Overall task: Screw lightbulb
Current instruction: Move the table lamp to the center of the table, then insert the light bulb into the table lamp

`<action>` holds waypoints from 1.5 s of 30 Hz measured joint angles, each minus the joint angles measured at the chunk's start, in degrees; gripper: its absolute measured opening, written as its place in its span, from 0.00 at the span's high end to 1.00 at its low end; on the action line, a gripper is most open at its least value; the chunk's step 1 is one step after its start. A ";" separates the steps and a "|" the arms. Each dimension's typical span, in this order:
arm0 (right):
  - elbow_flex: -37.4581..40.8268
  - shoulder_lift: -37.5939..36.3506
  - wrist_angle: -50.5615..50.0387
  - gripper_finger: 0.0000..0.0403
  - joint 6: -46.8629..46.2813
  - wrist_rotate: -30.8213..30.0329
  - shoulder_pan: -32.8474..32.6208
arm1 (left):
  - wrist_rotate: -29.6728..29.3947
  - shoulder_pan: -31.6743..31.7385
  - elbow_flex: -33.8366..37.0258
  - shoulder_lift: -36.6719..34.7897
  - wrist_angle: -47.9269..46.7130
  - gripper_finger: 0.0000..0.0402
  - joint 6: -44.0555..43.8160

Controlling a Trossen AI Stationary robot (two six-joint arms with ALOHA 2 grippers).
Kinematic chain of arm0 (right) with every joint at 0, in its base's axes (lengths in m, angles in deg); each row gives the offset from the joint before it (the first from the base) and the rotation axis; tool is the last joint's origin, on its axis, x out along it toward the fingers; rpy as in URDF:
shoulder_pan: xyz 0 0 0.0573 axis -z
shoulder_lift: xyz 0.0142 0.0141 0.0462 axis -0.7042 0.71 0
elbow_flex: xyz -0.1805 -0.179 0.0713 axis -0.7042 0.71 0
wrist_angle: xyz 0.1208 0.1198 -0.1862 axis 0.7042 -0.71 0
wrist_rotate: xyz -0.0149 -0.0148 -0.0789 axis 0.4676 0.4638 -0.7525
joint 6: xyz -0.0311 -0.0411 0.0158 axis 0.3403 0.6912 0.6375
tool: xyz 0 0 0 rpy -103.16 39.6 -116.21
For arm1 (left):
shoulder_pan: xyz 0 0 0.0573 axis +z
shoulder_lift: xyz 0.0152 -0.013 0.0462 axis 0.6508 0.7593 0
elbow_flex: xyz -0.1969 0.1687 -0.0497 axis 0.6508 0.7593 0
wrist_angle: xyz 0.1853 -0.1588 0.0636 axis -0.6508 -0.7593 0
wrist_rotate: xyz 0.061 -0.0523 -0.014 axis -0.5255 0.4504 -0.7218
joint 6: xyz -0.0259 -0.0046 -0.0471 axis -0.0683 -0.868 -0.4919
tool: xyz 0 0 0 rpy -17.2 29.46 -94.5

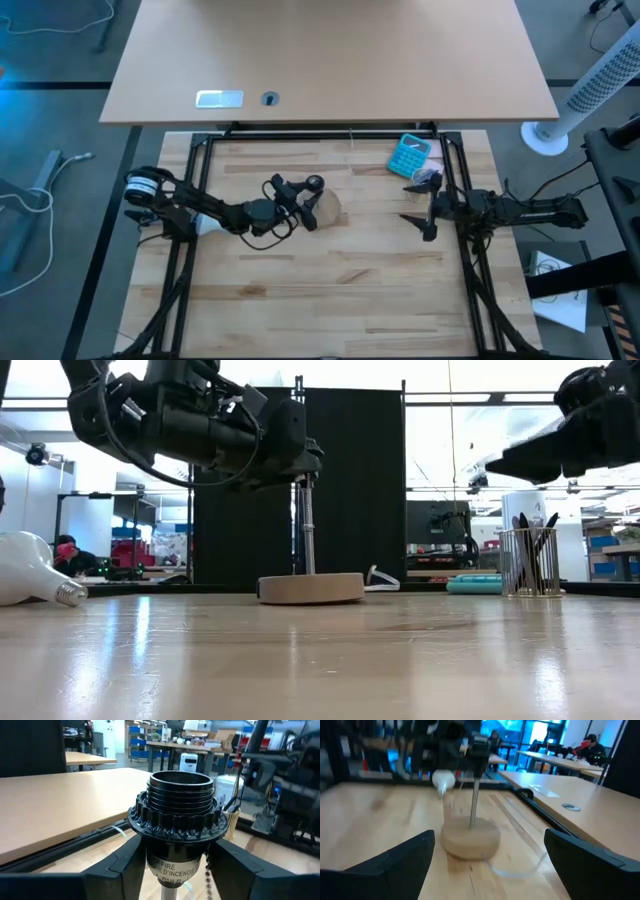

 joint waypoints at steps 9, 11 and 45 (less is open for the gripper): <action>-0.06 0.00 12.44 0.08 -10.54 -1.95 0.11 | 1.14 -1.07 -1.14 -13.71 -31.72 0.31 2.48; -0.74 0.03 12.51 0.08 -10.38 -1.92 0.11 | 2.66 -1.99 -2.67 -18.41 -43.76 0.28 1.37; -35.89 49.91 -4.95 0.08 -4.56 17.76 0.11 | 36.04 2.02 -15.33 -8.37 -133.33 0.26 -5.12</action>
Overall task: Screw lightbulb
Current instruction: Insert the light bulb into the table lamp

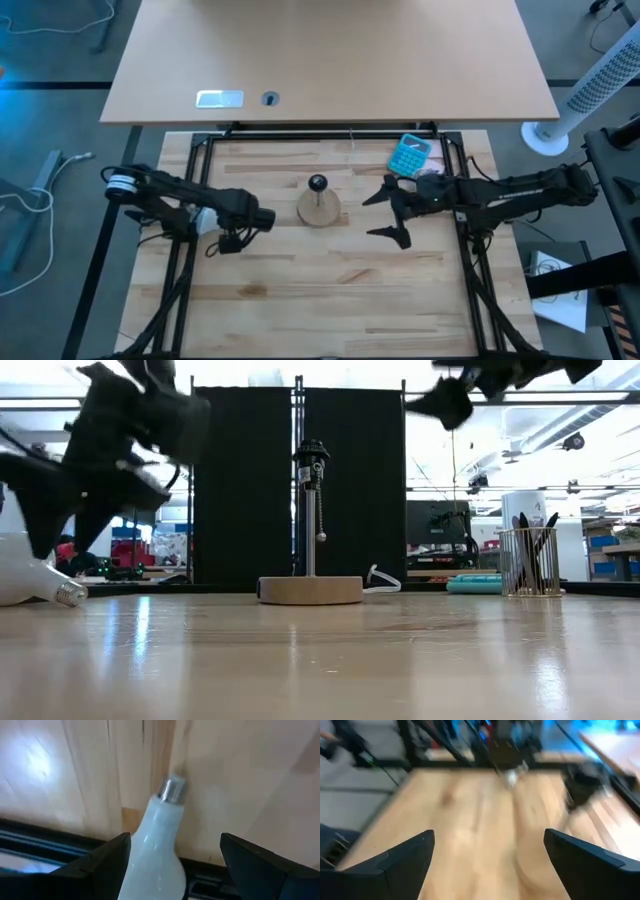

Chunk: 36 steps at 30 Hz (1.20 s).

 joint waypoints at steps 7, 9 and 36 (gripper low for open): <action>0.00 0.18 -1.95 0.08 -0.46 -1.80 0.02 | -2.27 1.13 4.67 1.96 3.10 0.26 3.15; 0.00 0.25 -1.94 0.08 -0.10 -1.79 -0.01 | -1.91 1.13 6.02 1.97 5.58 0.26 3.76; 0.00 0.29 -1.47 0.08 -2.68 -1.69 0.00 | -6.05 1.35 5.67 8.32 10.15 0.65 1.29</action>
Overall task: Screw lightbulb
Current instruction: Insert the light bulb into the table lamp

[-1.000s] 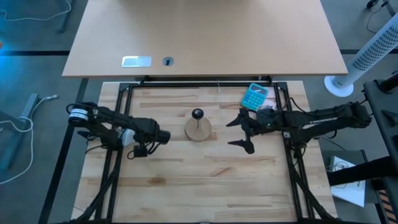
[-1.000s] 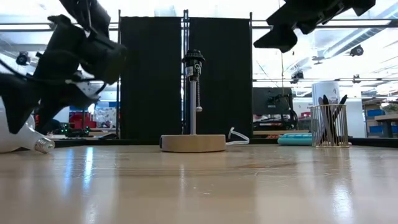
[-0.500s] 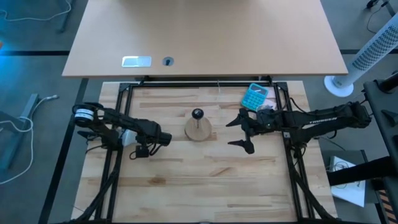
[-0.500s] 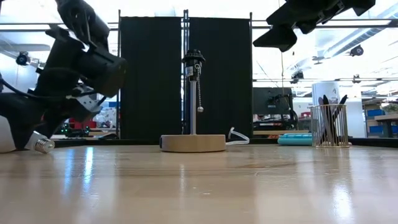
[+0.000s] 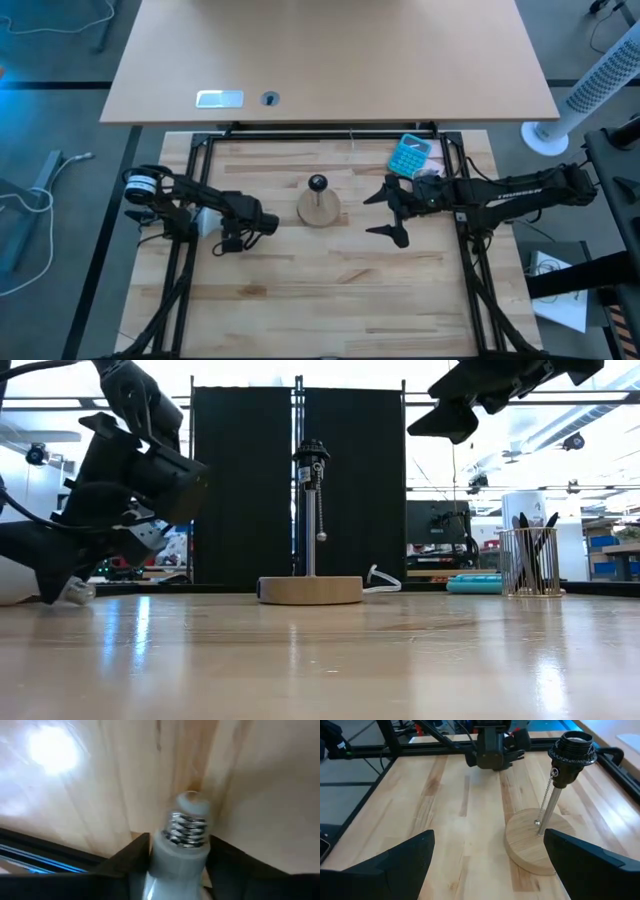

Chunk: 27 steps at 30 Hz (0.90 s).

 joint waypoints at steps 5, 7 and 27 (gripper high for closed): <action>0.00 0.73 0.34 0.08 -1.91 5.64 0.00 | 0.08 -0.32 -3.19 -0.13 -0.28 0.66 -1.99; 0.00 1.54 1.43 0.08 -1.98 8.70 -0.02 | 0.33 -1.10 -5.26 -0.29 -0.53 0.66 -3.02; 0.07 5.25 4.63 0.08 1.54 4.30 0.00 | -2.35 -12.68 -33.26 13.89 5.71 0.64 -6.53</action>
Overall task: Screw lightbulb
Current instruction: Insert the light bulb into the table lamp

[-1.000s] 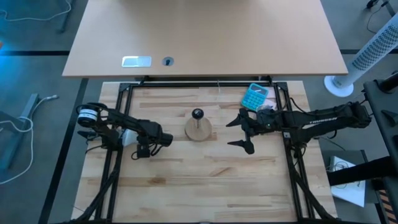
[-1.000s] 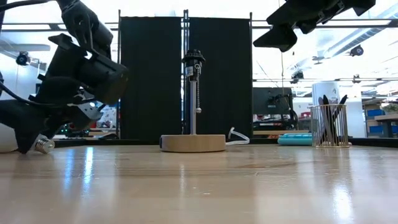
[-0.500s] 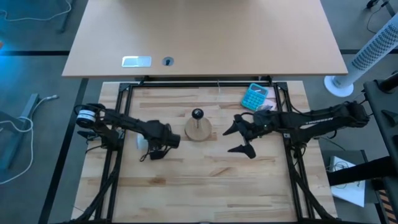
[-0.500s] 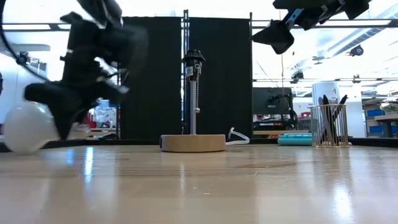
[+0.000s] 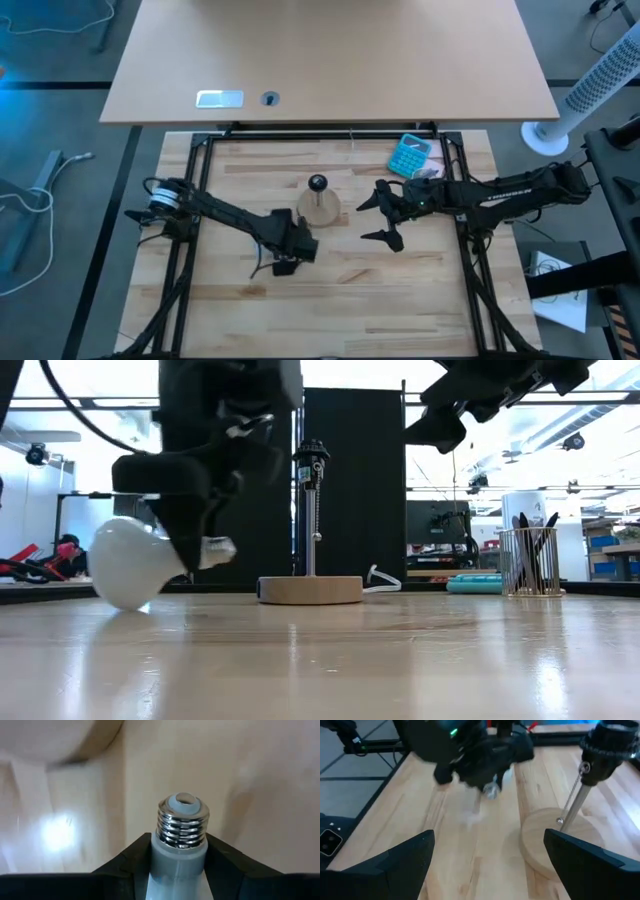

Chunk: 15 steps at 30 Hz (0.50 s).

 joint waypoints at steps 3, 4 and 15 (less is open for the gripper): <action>0.00 -0.08 -0.24 0.08 -0.08 -0.01 -0.17 | -0.20 -0.26 -5.60 4.67 -0.24 0.64 0.41; 0.00 -0.20 -0.63 0.08 -0.91 -0.02 -0.56 | -0.24 -0.31 -7.58 6.23 -0.10 0.64 0.55; 1.69 0.23 -12.41 0.08 -13.64 -10.31 -21.08 | -0.26 -0.35 -28.16 20.27 0.59 0.64 3.03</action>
